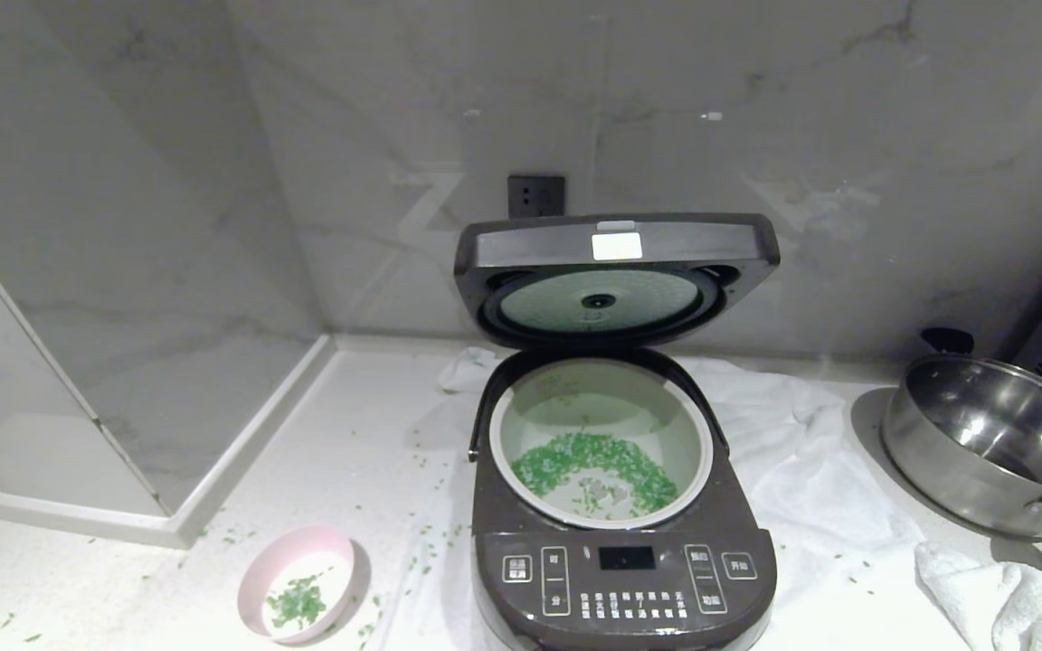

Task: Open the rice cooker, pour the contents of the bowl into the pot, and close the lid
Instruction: Turn on the tap

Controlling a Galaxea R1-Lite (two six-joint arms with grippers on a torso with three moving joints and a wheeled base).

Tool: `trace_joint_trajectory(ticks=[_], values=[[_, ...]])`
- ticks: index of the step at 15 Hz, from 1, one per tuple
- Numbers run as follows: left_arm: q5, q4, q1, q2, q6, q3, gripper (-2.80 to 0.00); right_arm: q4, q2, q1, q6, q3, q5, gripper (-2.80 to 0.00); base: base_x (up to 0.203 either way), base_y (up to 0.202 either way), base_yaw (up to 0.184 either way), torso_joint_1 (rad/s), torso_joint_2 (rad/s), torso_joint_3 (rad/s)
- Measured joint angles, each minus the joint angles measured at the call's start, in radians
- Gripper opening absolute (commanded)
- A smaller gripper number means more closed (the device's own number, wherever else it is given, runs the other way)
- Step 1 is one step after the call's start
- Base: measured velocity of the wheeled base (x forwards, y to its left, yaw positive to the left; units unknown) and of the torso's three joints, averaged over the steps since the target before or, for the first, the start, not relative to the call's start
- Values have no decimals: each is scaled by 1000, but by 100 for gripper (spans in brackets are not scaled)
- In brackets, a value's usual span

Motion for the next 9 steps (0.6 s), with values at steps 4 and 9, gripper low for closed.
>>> trace_joint_trajectory(ticks=[4,9], values=[[0,0,0,0,-1,0,-280,0,0,0,0,0,0,-280,0,0,0,0,0,0],[0,0,1,0,-2,0,-280,0,0,0,0,0,0,-280,0,0,0,0,0,0]])
